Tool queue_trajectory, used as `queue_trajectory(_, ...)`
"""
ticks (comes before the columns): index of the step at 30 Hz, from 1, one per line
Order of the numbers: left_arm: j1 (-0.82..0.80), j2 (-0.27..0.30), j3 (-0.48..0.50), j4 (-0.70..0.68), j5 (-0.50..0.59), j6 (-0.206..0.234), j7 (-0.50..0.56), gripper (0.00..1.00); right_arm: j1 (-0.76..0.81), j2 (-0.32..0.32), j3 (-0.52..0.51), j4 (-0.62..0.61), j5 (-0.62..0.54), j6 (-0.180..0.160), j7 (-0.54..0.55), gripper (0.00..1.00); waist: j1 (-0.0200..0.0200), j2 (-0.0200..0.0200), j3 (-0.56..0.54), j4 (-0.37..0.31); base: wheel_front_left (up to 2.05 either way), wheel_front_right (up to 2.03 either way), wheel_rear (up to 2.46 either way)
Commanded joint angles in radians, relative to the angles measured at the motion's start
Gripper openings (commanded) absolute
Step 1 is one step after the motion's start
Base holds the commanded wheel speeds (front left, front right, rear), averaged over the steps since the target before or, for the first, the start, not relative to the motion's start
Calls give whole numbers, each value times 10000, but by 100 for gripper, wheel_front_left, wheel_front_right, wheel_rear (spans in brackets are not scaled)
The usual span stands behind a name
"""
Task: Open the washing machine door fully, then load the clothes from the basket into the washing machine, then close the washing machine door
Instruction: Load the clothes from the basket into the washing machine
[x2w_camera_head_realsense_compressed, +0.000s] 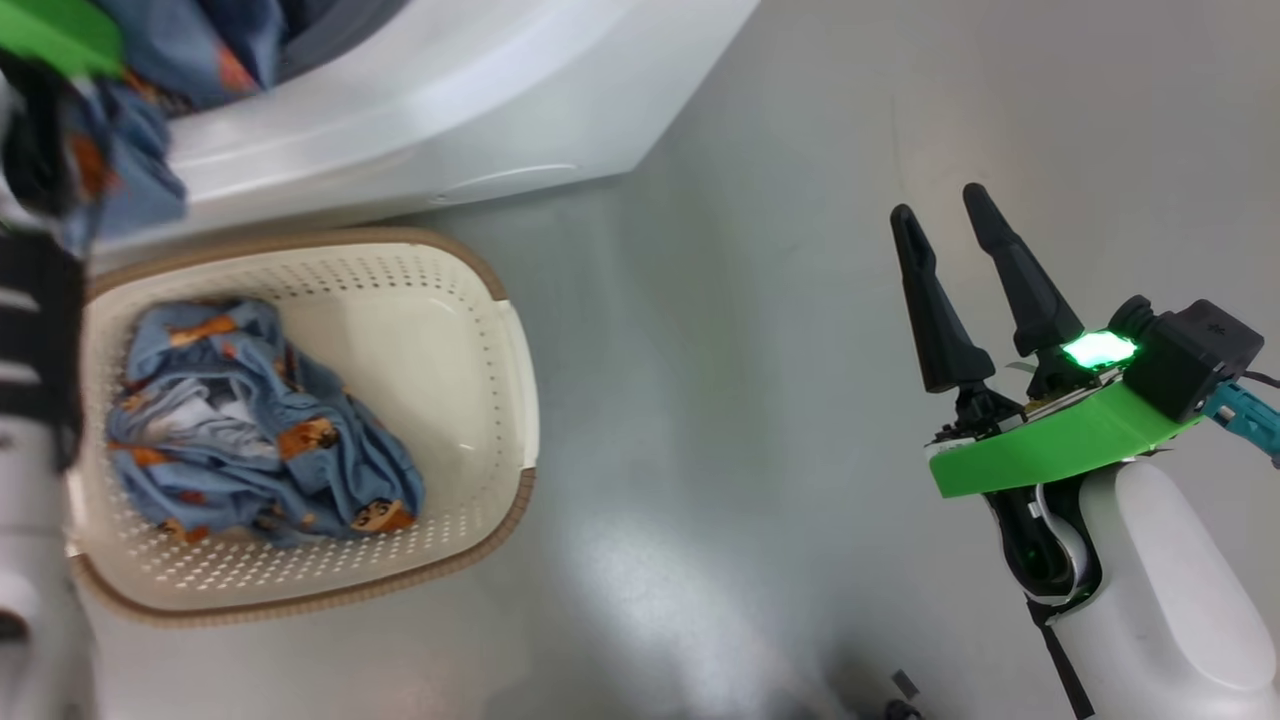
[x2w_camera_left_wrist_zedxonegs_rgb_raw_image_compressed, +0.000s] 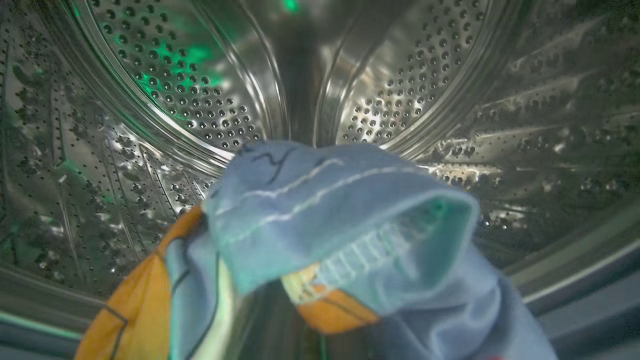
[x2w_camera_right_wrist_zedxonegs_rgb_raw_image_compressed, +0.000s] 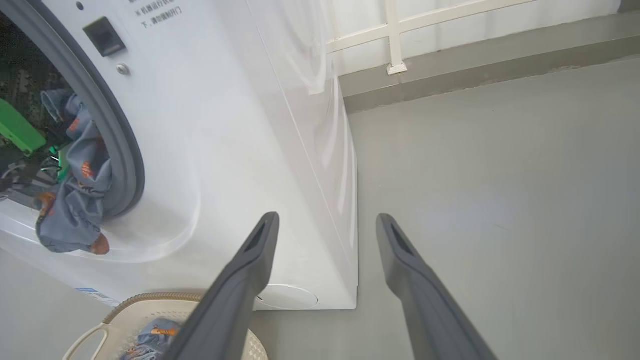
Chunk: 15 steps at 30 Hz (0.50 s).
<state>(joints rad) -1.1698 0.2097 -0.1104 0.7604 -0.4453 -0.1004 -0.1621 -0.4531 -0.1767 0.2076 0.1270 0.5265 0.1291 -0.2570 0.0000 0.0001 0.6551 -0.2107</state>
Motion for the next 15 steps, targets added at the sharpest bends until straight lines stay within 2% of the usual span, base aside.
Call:
queue_trajectory(1,-753,496,257,172,2,40,-280,0,68,50,201,-245,-79,16,-48,100,0,-1,242,-324,0,0,0)
queue_trajectory(4,-1597,530,335,309,139,-20,-865,0,73,91,179,-245,-71,16,-48,100,0,-1,351,-494,0,0,0)
queue_trajectory(7,-2056,515,729,-344,383,-35,-985,0,62,132,177,-268,-70,16,-48,100,0,-1,487,-582,0,0,0)
queue_trajectory(11,-1901,373,1160,-956,928,-32,-992,0,25,231,160,-296,-96,16,-48,100,0,-1,586,-637,0,0,0)
queue_trajectory(13,-1710,240,1289,-516,1026,34,-993,0,27,262,154,-288,-125,16,-48,100,0,-1,579,-610,0,0,0)
queue_trajectory(14,-1651,189,1231,-51,1082,60,-993,45,36,266,151,-273,-136,16,-48,100,0,-1,564,-582,0,0,0)
queue_trajectory(15,-1666,149,1153,403,1133,79,-981,100,45,268,146,-260,-143,16,-48,100,0,-1,556,-550,0,0,0)
